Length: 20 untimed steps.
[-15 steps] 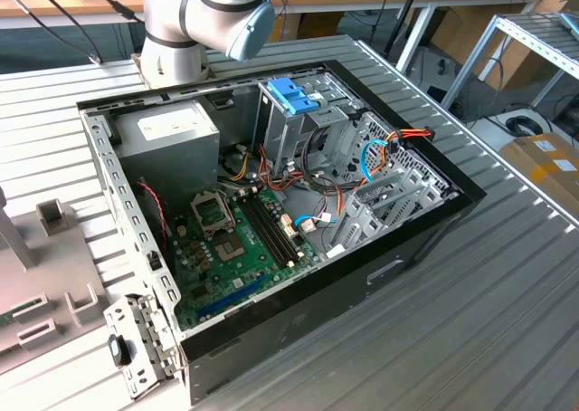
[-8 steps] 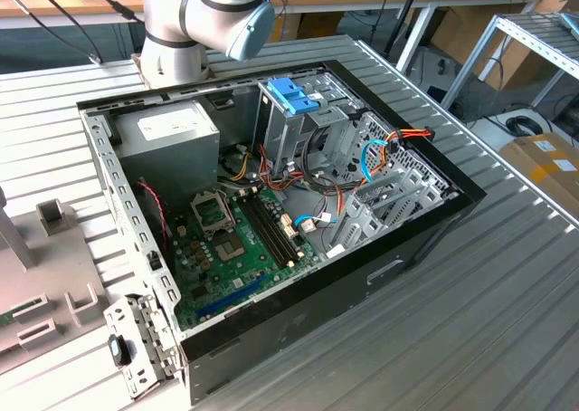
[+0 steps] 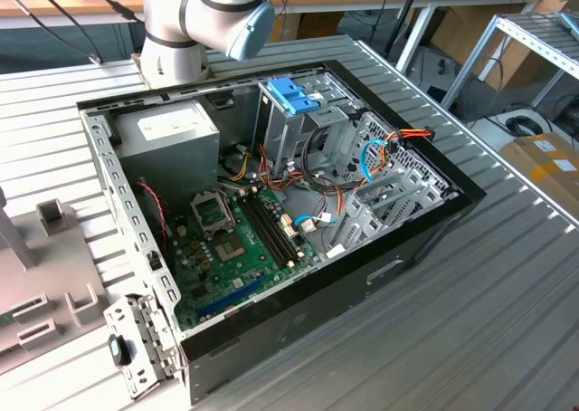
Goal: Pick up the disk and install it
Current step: 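Pick up the disk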
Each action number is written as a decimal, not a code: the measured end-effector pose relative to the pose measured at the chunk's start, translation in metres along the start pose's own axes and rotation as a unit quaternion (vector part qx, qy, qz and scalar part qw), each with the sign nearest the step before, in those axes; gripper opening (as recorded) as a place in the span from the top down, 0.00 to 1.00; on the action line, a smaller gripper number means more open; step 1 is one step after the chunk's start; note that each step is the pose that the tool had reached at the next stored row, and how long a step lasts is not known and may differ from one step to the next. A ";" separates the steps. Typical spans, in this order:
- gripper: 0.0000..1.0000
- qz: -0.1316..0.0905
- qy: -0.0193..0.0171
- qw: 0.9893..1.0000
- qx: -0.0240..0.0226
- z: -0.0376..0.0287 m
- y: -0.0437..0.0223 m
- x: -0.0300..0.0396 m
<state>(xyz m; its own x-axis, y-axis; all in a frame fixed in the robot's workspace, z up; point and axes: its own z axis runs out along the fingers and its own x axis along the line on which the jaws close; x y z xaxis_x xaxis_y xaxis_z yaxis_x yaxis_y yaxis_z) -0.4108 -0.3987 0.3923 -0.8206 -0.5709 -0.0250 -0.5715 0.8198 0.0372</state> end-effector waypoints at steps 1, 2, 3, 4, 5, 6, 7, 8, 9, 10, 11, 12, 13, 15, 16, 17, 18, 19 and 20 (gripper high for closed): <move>0.76 -0.003 0.000 1.000 0.000 0.0000 0.0000 0.0000; 0.76 -0.007 0.000 1.000 0.000 0.0000 0.0000 0.0000; 0.76 -0.009 0.000 1.000 0.000 0.0000 0.0000 0.0000; 0.76 -0.012 0.000 1.000 0.000 0.0000 0.0000 0.0000; 0.76 -0.014 0.001 1.000 0.000 0.0000 0.0000 0.0000; 0.76 -0.017 0.001 1.000 0.000 0.0000 0.0000 0.0000; 0.76 -0.020 0.001 1.000 0.000 0.0000 0.0000 0.0000; 0.76 -0.024 0.001 1.000 -0.001 0.0000 0.0000 0.0000; 0.76 -0.027 0.001 1.000 -0.001 0.0000 0.0000 0.0000; 0.76 -0.029 0.001 1.000 -0.001 0.0000 0.0000 0.0000; 0.76 -0.032 0.001 0.999 -0.001 0.0000 0.0000 0.0000; 0.76 -0.034 0.001 0.999 -0.001 0.0000 0.0000 0.0000; 0.76 -0.037 0.001 0.999 -0.001 0.0000 0.0000 0.0000; 0.76 -0.042 0.002 0.999 -0.001 0.0000 0.0000 0.0000; 0.76 -0.045 0.002 0.999 -0.001 0.0000 0.0000 0.0000; 0.76 -0.048 0.002 0.999 -0.001 0.0000 0.0000 0.0000; 0.76 -0.051 0.002 0.999 -0.001 0.0000 0.0000 0.0000; 0.76 -0.055 0.002 0.999 -0.001 0.0000 0.0000 0.0000; 0.76 -0.059 0.002 0.998 -0.001 0.0000 0.0000 0.0000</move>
<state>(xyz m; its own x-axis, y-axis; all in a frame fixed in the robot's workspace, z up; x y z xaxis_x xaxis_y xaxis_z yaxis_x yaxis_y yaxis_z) -0.4108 -0.3987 0.3923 -0.7481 -0.6631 -0.0250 -0.6635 0.7472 0.0372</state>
